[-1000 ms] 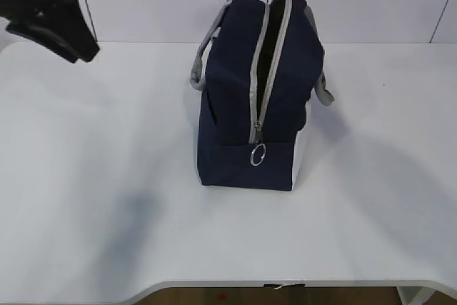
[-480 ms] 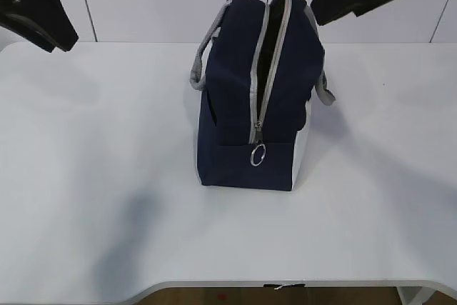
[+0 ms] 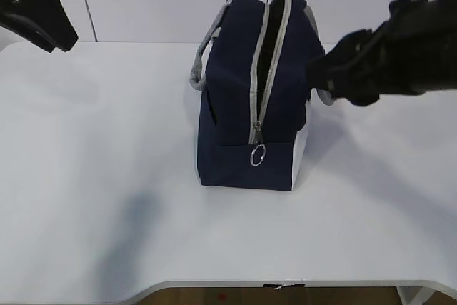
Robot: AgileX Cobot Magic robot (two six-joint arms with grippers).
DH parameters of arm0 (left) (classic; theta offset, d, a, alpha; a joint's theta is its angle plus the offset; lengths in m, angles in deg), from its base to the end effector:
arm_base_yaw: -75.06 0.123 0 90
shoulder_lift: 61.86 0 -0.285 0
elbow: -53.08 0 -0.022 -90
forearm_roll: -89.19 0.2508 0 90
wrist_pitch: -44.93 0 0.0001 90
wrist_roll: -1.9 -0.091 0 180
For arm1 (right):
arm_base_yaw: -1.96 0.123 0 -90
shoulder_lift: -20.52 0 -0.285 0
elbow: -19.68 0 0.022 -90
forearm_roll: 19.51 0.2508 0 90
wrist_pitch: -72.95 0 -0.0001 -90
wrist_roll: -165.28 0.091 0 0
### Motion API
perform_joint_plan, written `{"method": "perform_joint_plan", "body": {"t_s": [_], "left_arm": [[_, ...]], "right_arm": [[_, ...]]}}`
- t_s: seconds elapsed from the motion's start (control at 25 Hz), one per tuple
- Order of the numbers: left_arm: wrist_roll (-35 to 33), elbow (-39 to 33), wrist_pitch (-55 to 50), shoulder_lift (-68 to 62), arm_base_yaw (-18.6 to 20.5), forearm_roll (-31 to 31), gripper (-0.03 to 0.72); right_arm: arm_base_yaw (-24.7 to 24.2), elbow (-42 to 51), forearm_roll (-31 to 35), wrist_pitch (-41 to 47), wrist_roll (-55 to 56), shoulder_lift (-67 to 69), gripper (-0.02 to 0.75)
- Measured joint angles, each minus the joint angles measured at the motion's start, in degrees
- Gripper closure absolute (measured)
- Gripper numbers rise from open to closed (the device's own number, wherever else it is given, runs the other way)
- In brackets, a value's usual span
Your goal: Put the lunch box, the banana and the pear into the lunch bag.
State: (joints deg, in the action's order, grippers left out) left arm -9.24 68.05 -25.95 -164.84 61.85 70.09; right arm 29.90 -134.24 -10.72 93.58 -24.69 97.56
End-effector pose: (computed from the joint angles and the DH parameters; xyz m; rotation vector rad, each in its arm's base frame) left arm 0.3308 -0.1066 0.3512 0.5102 2.6960 -0.4733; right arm 0.2283 0.1266 0.3150 -0.5867 2.0919 0.3215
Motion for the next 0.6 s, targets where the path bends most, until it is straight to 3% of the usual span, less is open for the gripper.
{"method": "perform_joint_plan", "body": {"t_s": [0.16,0.48,0.6], "left_arm": [[0.0,0.0,-0.04,0.0,0.0,0.0,0.463],[0.0,0.0,-0.13,0.0,0.0,0.0,0.463],[0.0,0.0,-0.13,0.0,0.0,0.0,0.463]], "right_arm": [[0.0,6.17,0.54,-6.95,-0.5,-0.13,0.356],[0.0,7.51,3.77,-14.77,-0.54,5.68,0.358],[0.0,11.38,3.93,-24.09,-0.54,7.94,0.359]]}}
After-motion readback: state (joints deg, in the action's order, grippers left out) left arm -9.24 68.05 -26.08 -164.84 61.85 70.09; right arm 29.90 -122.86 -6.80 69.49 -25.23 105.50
